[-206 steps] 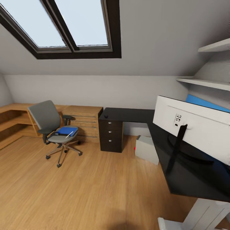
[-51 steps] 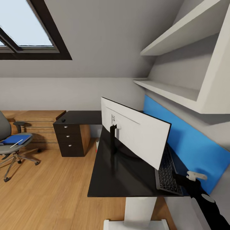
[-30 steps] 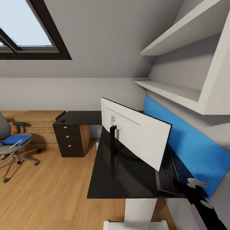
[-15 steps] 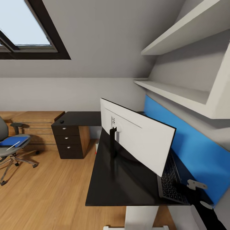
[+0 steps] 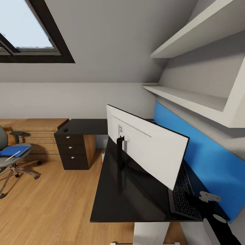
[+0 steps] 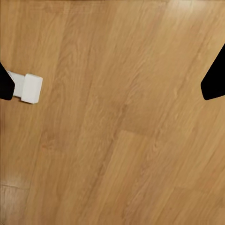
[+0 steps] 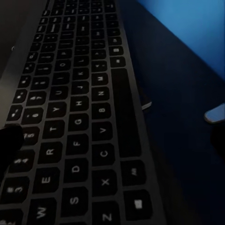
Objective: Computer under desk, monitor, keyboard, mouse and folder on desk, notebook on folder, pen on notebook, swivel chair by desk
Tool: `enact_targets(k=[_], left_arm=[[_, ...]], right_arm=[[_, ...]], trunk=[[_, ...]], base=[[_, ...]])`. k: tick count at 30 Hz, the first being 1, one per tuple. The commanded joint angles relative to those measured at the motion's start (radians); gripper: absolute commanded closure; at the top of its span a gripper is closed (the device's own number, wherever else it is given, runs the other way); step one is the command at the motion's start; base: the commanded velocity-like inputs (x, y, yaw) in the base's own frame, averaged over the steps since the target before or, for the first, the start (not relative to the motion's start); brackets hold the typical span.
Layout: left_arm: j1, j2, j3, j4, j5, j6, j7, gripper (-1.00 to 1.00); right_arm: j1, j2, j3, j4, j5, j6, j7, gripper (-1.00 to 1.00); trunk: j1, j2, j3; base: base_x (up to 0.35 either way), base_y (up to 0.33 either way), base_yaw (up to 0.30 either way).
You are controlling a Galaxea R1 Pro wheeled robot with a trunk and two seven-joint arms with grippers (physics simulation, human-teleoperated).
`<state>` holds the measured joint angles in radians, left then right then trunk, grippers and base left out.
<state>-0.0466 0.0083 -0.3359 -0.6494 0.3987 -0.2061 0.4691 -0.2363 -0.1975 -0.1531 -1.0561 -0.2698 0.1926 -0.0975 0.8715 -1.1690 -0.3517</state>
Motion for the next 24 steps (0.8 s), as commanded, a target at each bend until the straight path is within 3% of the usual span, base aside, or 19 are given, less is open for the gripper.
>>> enact_targets(k=[1,8,21,24], left_arm=[[-0.001,0.001,-0.007,-0.002,0.01,-0.006,0.006,-1.0],[-0.001,0.001,0.014,-0.01,0.011,-0.006,0.006,-1.0],[-0.001,0.001,0.017,-0.009,0.012,-0.004,0.007,-1.0],[-0.001,0.0,0.017,-0.008,0.012,-0.006,0.009,-1.0]], right_arm=[[-0.001,0.0,0.001,-0.002,-0.01,0.004,-0.005,-1.0],[-0.001,0.0,0.001,-0.001,-0.009,0.003,-0.005,-1.0],[-0.001,0.001,0.001,-0.001,-0.011,0.003,-0.005,-1.0],[-0.002,0.001,0.001,-0.001,-0.013,-0.001,-0.004,-1.0]], trunk=[[0.004,-0.008,-0.004],[0.031,-0.057,-0.026],[0.081,-0.148,-0.067],[0.081,-0.148,-0.067]], base=[[0.001,0.0,0.0],[0.0,0.0,0.0],[0.0,0.0,0.0],[0.0,0.0,0.0]])
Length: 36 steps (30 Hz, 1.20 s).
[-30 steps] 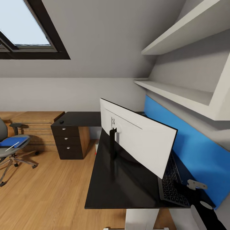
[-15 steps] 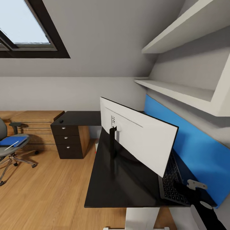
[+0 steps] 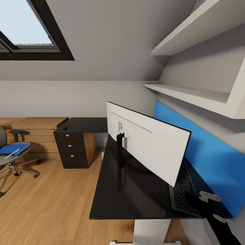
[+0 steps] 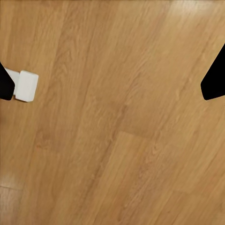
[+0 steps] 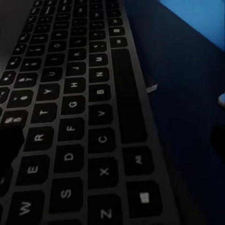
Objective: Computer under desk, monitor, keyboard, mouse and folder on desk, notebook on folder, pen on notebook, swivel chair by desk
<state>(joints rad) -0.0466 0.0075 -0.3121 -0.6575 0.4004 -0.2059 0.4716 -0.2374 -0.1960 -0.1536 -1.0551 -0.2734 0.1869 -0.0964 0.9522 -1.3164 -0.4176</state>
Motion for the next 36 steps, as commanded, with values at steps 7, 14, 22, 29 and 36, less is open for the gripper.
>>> enact_targets(k=[7,14,22,29,36], left_arm=[[-0.002,0.024,0.018,-0.007,0.011,-0.002,0.008,-1.0],[-0.083,0.039,0.056,-0.115,0.013,0.201,0.007,-1.0],[-0.272,0.038,0.252,-0.197,0.029,0.579,0.003,-1.0],[-0.304,0.035,0.296,-0.224,0.043,0.61,-0.001,-1.0],[-0.307,0.035,0.301,-0.22,0.044,0.613,0.002,-1.0]], right_arm=[[0.0,0.001,0.0,-0.003,-0.012,-0.014,-0.005,-1.0],[0.0,0.001,0.001,-0.005,-0.01,-0.017,-0.006,-1.0],[-0.002,0.001,0.0,-0.003,-0.009,-0.017,-0.006,-1.0],[-0.002,0.001,0.001,0.005,-0.009,-0.018,-0.006,-1.0],[-0.002,0.001,0.002,0.019,-0.008,-0.018,-0.006,-1.0]], trunk=[[0.0,-0.001,-0.001],[0.0,-0.001,-0.001],[0.0,-0.001,-0.001],[0.0,-0.001,-0.001],[0.0,-0.001,-0.001]], base=[[0.0,0.0,0.0],[0.0,0.0,0.0],[0.0,0.0,0.0],[0.0,0.0,0.0],[0.093,0.0,0.0]])
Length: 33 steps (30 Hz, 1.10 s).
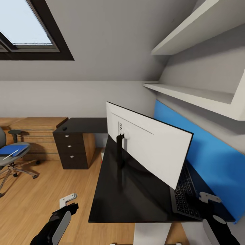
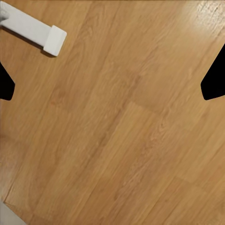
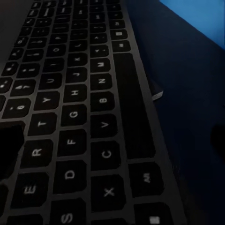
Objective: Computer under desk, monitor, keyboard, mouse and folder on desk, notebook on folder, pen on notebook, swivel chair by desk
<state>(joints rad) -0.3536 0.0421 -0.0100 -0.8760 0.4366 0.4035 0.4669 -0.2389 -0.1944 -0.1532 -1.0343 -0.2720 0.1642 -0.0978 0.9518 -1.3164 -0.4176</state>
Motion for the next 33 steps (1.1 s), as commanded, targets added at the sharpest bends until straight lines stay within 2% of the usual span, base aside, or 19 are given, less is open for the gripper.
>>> enact_targets(k=[1,17,33], left_arm=[[-0.001,0.0,-0.001,-0.001,0.008,0.003,0.006,-1.0],[-0.001,-0.001,-0.002,0.003,0.007,0.003,0.007,-1.0],[-0.001,-0.002,-0.002,-0.006,0.01,0.003,0.007,-1.0]], right_arm=[[0.0,0.0,0.002,-0.001,-0.009,0.005,-0.005,-1.0],[0.0,0.0,0.003,0.0,-0.009,0.005,-0.005,-1.0],[-0.004,-0.003,0.001,-0.001,-0.01,0.013,-0.006,-1.0]], trunk=[[0.0,-0.001,-0.001],[0.0,-0.001,-0.001],[0.0,-0.001,-0.001]], base=[[0.227,0.0,0.0],[0.102,0.0,0.0],[0.011,0.0,0.0]])
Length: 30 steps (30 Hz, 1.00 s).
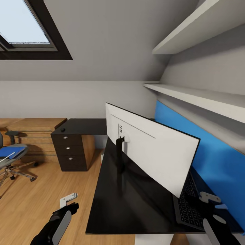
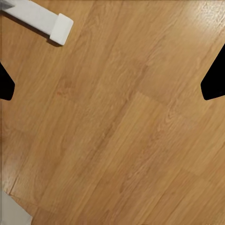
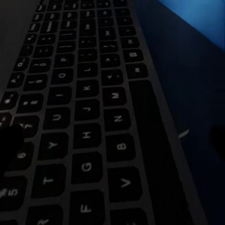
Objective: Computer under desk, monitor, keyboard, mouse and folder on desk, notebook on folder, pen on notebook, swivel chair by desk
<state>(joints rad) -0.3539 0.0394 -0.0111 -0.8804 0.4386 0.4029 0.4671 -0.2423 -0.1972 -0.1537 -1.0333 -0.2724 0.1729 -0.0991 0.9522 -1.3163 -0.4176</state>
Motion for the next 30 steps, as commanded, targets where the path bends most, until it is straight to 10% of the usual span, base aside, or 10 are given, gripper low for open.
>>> enact_targets(k=[1,30], left_arm=[[0.0,0.0,-0.001,-0.002,0.008,0.003,0.006,-1.0],[0.0,-0.007,-0.001,-0.003,0.009,0.004,0.007,-1.0]], right_arm=[[-0.001,0.0,0.001,-0.002,-0.01,0.005,-0.005,-1.0],[-0.005,0.001,0.0,-0.002,-0.01,0.007,-0.007,-1.0]], trunk=[[0.0,-0.001,-0.001],[0.073,-0.134,-0.061]], base=[[0.0,0.0,0.0],[0.0,0.0,0.0]])
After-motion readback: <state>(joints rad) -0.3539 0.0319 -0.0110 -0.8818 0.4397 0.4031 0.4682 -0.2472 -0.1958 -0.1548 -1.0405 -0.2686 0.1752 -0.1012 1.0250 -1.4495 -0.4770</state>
